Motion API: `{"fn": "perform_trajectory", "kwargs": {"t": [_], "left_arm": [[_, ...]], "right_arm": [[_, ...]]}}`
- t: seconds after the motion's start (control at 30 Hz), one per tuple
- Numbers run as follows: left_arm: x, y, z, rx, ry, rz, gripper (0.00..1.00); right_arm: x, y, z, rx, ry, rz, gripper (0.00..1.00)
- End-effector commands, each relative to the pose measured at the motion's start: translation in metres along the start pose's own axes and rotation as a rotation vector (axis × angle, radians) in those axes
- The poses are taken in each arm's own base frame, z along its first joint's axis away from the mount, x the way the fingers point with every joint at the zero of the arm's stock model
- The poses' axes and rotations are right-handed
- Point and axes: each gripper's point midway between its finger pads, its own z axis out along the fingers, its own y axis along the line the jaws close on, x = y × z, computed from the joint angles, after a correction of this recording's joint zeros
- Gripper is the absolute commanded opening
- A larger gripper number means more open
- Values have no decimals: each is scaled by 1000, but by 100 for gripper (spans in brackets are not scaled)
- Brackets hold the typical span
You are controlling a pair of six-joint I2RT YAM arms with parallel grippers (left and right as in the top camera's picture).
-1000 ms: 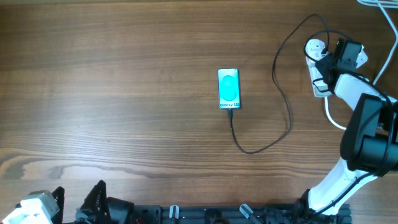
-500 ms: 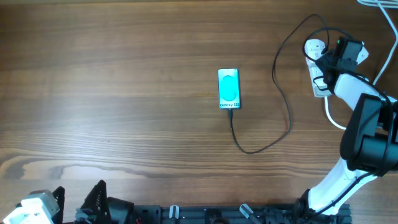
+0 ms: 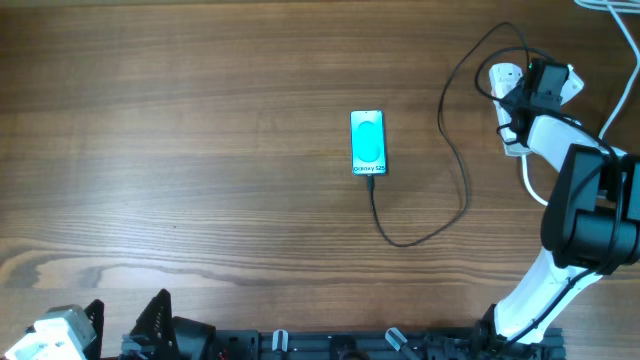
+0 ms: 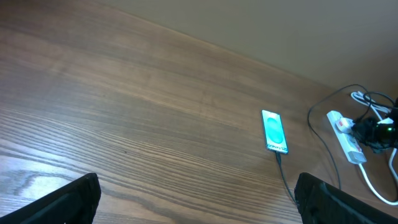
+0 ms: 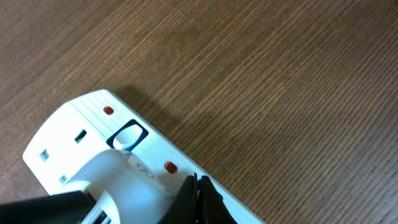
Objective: Plug charger to phone and switch on socket
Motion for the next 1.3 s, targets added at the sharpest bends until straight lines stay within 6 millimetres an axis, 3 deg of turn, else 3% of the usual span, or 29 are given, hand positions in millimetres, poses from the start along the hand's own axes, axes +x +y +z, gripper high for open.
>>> {"fn": "perform_trajectory", "kwargs": {"t": [0.0,0.33,0.5,0.57,0.67,0.83,1.0,1.07,1.13,1.27], "left_arm": [[0,1,1,-4,-3,-4,100],[2,3,-1,-4,-4,-4,100],[6,9,-19,36,-84,-22,100],[9,13,-34,73,-160,-39,100],[11,17,-43,95,-204,-49,100],[9,13,-30,91,-199,-52,100],[-17,1,-33,140,-302,-75,100],[-38,3,-36,117,-398,-104,100],[-48,3,-25,95,-440,-119,100],[-48,-13,27,126,-434,-114,100]], "right_arm": [[63,46,-3,-138,170,-137,5],[67,44,-20,-133,219,-153,5],[39,35,-46,-75,155,-146,4],[10,19,-69,17,68,-128,5],[-12,1,-97,103,-2,-91,4],[-41,-1,-152,62,-66,-63,4],[-68,2,-228,-50,-160,1,5],[-76,10,-261,-141,-198,12,4],[-81,16,-291,-233,-228,25,5],[-82,25,-345,-412,-260,33,4]]}}
